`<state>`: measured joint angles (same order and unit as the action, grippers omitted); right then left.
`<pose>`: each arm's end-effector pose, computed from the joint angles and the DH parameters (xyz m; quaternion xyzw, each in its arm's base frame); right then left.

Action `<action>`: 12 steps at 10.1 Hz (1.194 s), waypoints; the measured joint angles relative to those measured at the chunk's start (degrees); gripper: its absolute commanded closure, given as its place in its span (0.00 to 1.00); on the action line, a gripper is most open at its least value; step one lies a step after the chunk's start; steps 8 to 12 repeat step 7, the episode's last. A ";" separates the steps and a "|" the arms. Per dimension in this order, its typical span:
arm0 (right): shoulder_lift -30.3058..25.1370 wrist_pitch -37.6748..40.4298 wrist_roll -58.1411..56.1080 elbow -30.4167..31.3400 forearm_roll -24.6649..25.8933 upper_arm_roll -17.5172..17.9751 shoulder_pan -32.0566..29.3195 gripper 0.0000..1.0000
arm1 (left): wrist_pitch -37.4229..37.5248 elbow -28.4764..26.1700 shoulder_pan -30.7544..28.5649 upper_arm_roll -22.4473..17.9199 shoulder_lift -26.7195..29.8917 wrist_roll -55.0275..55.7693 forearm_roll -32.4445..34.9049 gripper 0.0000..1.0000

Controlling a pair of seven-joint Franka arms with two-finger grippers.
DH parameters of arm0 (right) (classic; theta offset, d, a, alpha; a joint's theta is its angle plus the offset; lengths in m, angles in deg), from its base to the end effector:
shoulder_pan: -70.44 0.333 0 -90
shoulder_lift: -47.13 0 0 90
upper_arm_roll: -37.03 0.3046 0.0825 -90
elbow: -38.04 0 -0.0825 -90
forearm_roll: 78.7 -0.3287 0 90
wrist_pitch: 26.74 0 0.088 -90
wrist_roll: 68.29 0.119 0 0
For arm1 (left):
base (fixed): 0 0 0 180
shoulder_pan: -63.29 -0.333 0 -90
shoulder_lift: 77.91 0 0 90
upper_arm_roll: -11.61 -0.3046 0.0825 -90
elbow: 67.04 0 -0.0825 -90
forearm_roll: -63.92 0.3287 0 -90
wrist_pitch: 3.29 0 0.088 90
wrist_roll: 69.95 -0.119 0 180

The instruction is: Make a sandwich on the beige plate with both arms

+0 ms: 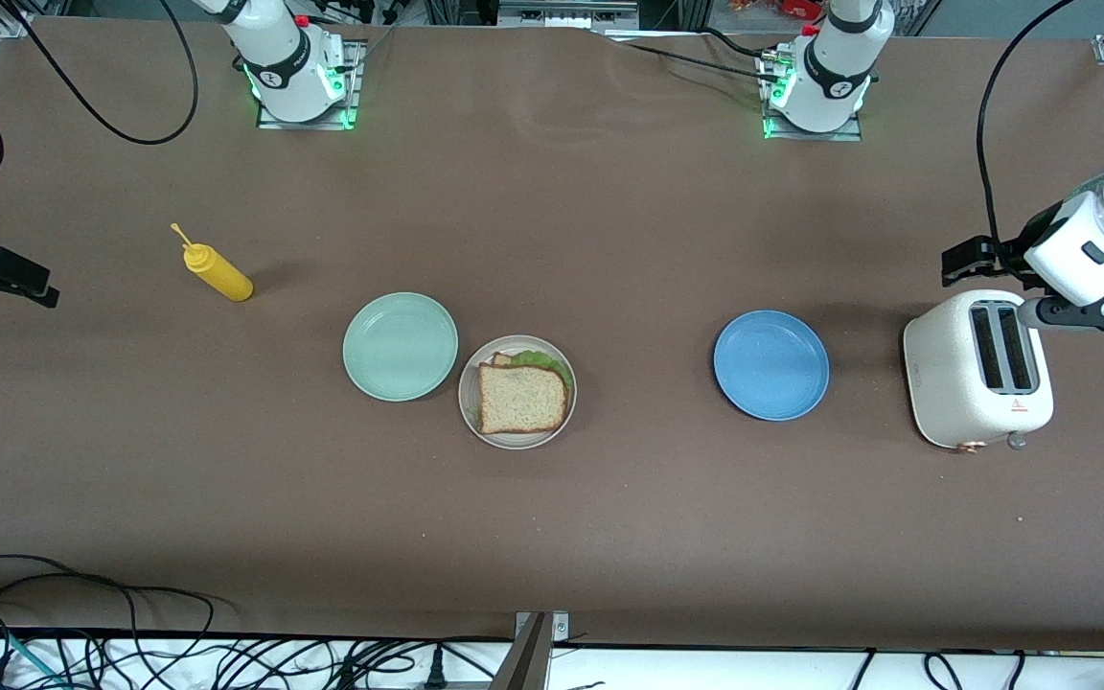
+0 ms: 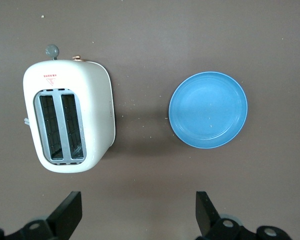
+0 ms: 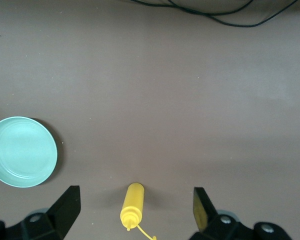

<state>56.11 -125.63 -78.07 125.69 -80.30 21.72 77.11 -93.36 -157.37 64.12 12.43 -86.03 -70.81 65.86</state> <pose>0.5522 -0.0701 0.5523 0.9997 0.0101 0.0211 0.0102 0.5316 -0.0108 0.5257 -0.9969 0.0231 0.0729 0.0164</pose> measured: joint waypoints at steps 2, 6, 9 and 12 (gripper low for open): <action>0.01 0.44 -0.42 -0.12 0.27 0.20 0.31 0.00 | -0.12 0.11 -0.68 -0.18 -0.67 -1.08 0.00 0.00; 0.01 1.27 -0.45 -0.12 0.28 0.32 0.61 0.00 | -1.47 0.34 -1.88 -0.39 -0.71 -4.95 -0.62 0.00; 0.01 1.35 -0.46 -0.12 0.28 0.32 0.62 0.00 | -1.56 0.35 -1.88 -0.36 -0.71 -5.00 -0.63 0.00; 0.01 1.35 -0.46 -0.12 0.28 0.32 0.62 0.00 | -1.56 0.35 -1.88 -0.36 -0.71 -5.00 -0.63 0.00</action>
